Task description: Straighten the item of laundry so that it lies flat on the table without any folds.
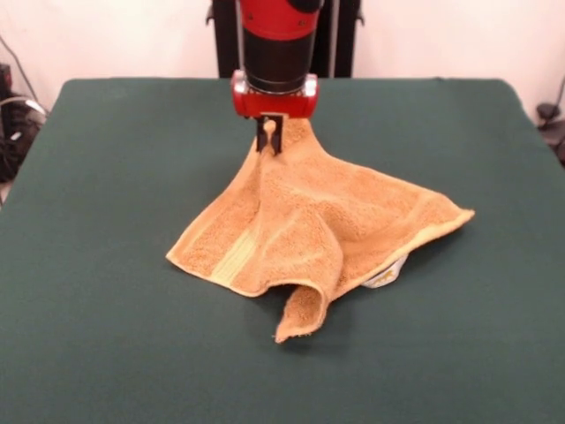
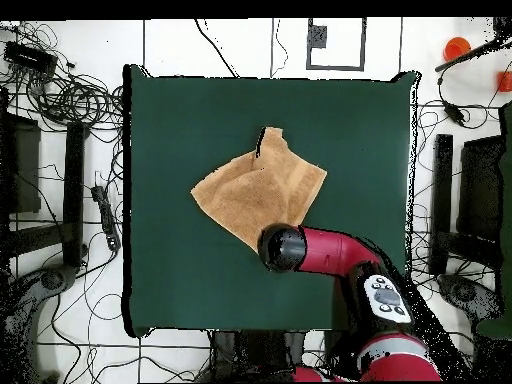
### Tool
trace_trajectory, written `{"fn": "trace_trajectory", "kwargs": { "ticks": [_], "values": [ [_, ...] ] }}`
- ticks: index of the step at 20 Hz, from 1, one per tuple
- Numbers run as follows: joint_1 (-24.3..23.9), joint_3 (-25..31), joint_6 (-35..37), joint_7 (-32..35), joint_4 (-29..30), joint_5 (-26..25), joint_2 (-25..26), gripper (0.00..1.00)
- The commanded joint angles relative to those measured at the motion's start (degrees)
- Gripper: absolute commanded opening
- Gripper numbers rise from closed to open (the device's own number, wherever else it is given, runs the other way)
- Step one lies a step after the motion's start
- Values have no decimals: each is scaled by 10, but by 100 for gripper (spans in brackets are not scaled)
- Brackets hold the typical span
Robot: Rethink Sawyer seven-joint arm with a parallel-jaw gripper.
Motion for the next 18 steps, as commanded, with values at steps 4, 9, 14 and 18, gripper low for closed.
{"fn": "trace_trajectory", "kwargs": {
  "ticks": [4, 9, 14, 18],
  "values": [
    [-7, 5, -39, 63, 58, -33, 10, 0],
    [-15, 4, -33, 60, 42, -44, 16, 0],
    [-19, -1, -26, 59, 27, -53, 19, 0],
    [-32, 4, -13, 49, 13, -57, 20, 0]
  ]
}}
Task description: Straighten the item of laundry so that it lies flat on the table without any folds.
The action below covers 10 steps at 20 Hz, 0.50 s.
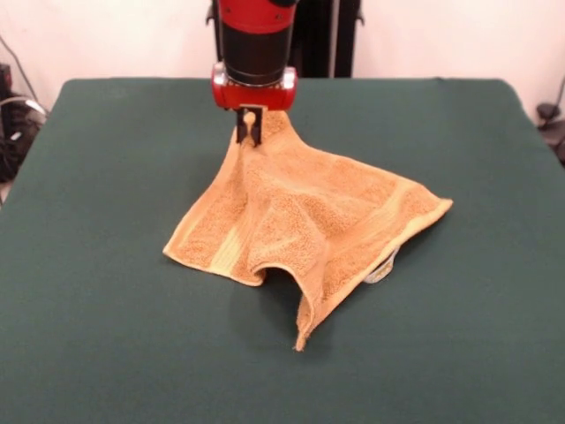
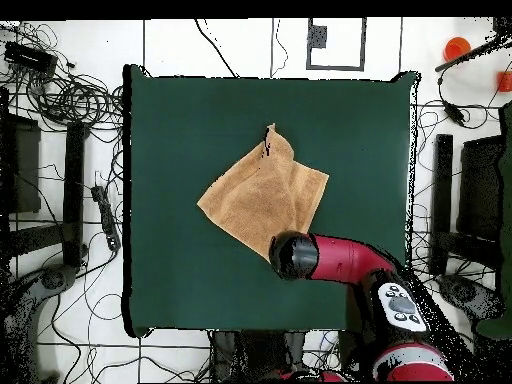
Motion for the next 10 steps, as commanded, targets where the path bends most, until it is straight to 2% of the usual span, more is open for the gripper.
{"fn": "trace_trajectory", "kwargs": {
  "ticks": [1, 10],
  "values": [
    [-8, 6, -11, 48, 2, -22, 25, 0],
    [1, -2, -10, 63, -6, -26, 32, 0]
  ]
}}
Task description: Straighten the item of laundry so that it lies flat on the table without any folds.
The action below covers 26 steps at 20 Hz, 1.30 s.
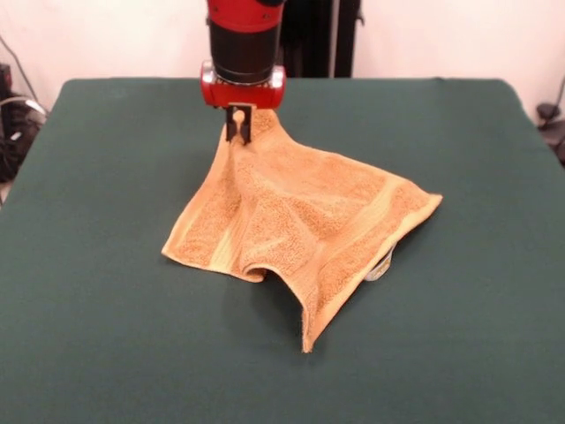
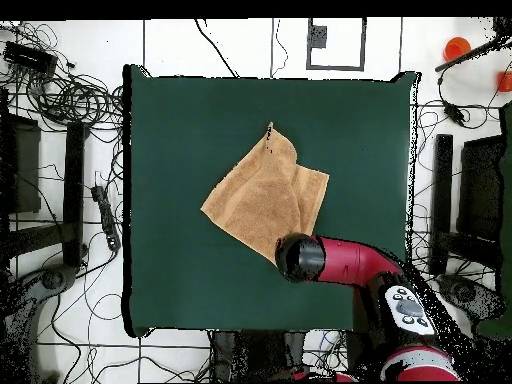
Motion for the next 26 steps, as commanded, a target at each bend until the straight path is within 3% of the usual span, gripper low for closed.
{"fn": "trace_trajectory", "kwargs": {
  "ticks": [1, 22, 23, 26],
  "values": [
    [13, 1, -13, 66, -6, -15, 34, 0],
    [21, -6, -34, 97, 37, 2, 14, 0],
    [22, -6, -31, 92, 36, 0, 14, 100],
    [25, -11, -35, 94, 34, -3, 15, 100]
  ]
}}
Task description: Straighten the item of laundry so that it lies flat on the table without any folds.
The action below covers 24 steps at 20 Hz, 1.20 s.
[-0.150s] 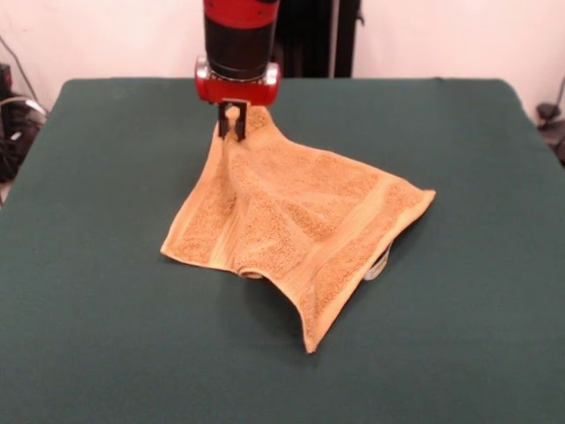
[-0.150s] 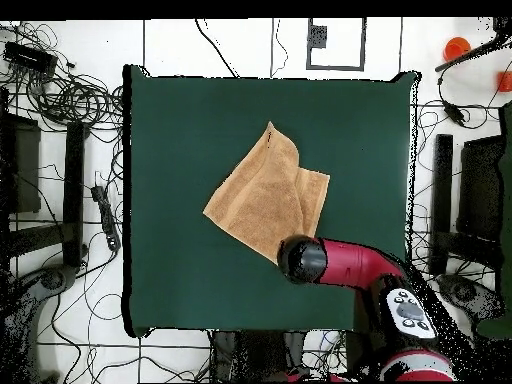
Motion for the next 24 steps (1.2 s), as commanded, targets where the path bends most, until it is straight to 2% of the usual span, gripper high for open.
{"fn": "trace_trajectory", "kwargs": {
  "ticks": [1, 10, 13, 18, 24],
  "values": [
    [20, 5, -36, 94, 34, -4, 18, 100],
    [17, 6, -50, 101, 35, 6, 19, 100],
    [4, 35, -36, 76, 27, 10, 11, 100],
    [4, 51, 14, 73, 12, 38, -16, 100],
    [-4, 61, 21, 53, -22, 37, 4, 100]
  ]
}}
